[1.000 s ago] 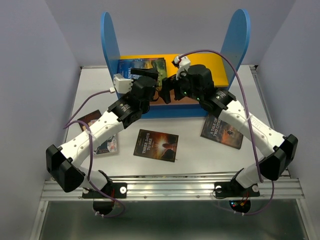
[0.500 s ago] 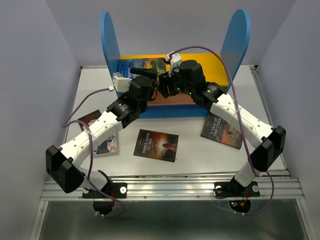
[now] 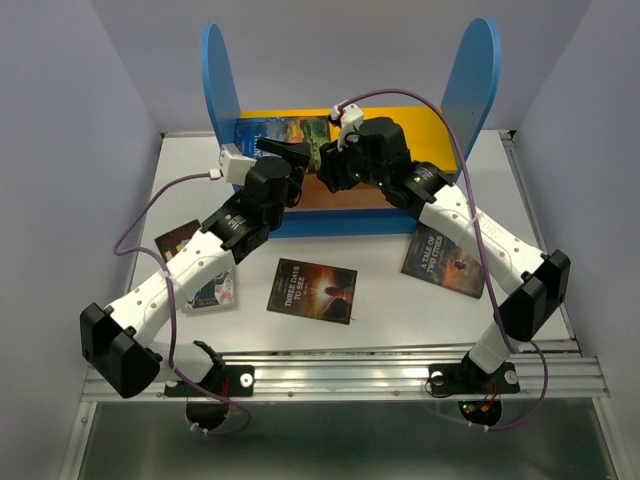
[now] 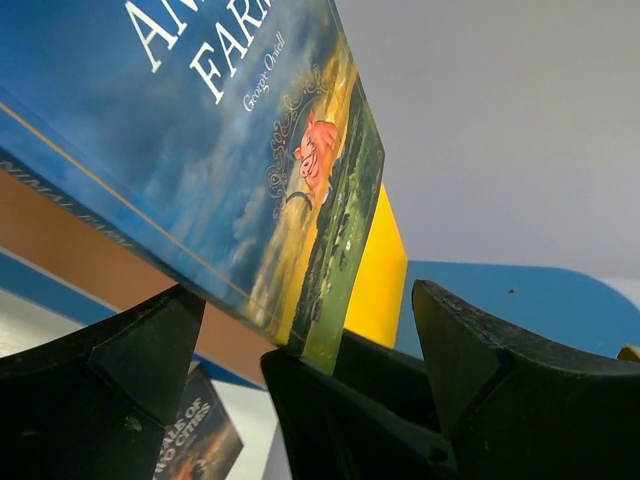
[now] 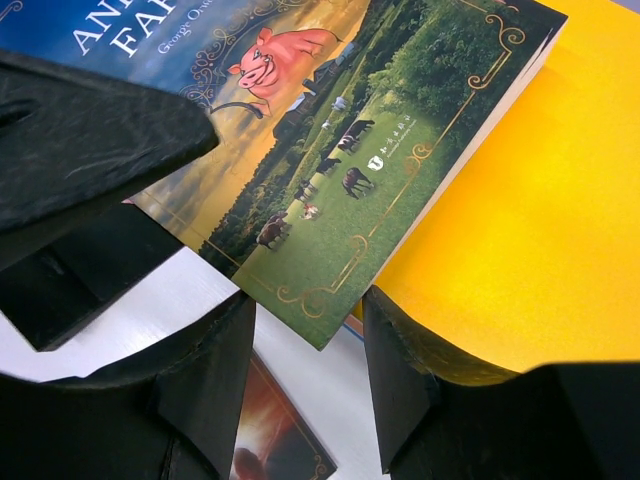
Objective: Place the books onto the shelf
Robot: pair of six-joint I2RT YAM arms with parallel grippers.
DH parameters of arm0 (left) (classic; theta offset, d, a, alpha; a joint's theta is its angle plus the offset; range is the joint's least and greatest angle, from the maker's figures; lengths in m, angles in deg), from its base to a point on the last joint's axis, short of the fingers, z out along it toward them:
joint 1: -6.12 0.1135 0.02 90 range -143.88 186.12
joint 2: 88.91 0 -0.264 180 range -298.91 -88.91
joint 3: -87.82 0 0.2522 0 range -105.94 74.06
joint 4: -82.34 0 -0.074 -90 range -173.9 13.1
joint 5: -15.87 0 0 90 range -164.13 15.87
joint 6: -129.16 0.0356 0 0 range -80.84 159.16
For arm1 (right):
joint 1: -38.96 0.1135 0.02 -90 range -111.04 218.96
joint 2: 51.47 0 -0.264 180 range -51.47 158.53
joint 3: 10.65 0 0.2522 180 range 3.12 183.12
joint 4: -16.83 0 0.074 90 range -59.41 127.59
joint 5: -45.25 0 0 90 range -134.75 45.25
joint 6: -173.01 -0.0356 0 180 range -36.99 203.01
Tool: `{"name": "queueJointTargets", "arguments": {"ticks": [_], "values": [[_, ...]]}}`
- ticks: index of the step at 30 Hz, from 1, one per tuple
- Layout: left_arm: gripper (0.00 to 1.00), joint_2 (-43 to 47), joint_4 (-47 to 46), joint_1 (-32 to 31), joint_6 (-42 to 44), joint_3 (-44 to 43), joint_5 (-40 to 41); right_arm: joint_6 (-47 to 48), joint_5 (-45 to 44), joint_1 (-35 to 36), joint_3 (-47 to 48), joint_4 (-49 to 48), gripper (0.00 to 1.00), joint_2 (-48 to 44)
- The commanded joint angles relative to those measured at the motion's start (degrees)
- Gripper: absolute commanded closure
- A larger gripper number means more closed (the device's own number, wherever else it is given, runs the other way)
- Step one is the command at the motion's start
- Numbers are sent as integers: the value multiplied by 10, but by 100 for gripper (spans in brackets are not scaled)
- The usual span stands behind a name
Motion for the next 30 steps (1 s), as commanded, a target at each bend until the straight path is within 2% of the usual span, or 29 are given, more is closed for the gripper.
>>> {"name": "queueJointTargets", "arguments": {"ticks": [1, 4, 7, 8, 11, 14, 17, 26, 27, 30], "values": [[5, 46, -16, 6, 81, 19, -23, -11, 6, 0, 29, -44, 48, 2], [8, 71, 5, 6, 98, 35, -42, -16, 3, 0, 20, -48, 48, -6], [20, 84, 6, 6, 133, 58, -56, -15, -5, 0, 13, -49, 47, -11], [28, 90, 17, 6, 130, 63, -62, -16, -9, 0, 11, -50, 46, -15], [44, 107, 18, 7, 137, 81, -80, -15, -18, 0, 6, -49, 43, -19], [50, 118, 31, 7, 134, 87, -74, -13, -20, 0, 4, -50, 42, -24], [64, 126, 35, 7, 133, 93, -62, -12, -21, 0, 2, -50, 41, -25], [91, 141, 56, 17, 134, 93, -39, -9, -19, 0, -2, -49, 42, -29], [98, 142, 57, 26, 131, 96, -39, -8, -19, 0, -2, -49, 41, -30], [100, 141, 57, 49, 137, 97, -51, -8, -19, 0, -2, -49, 42, -32]]}}
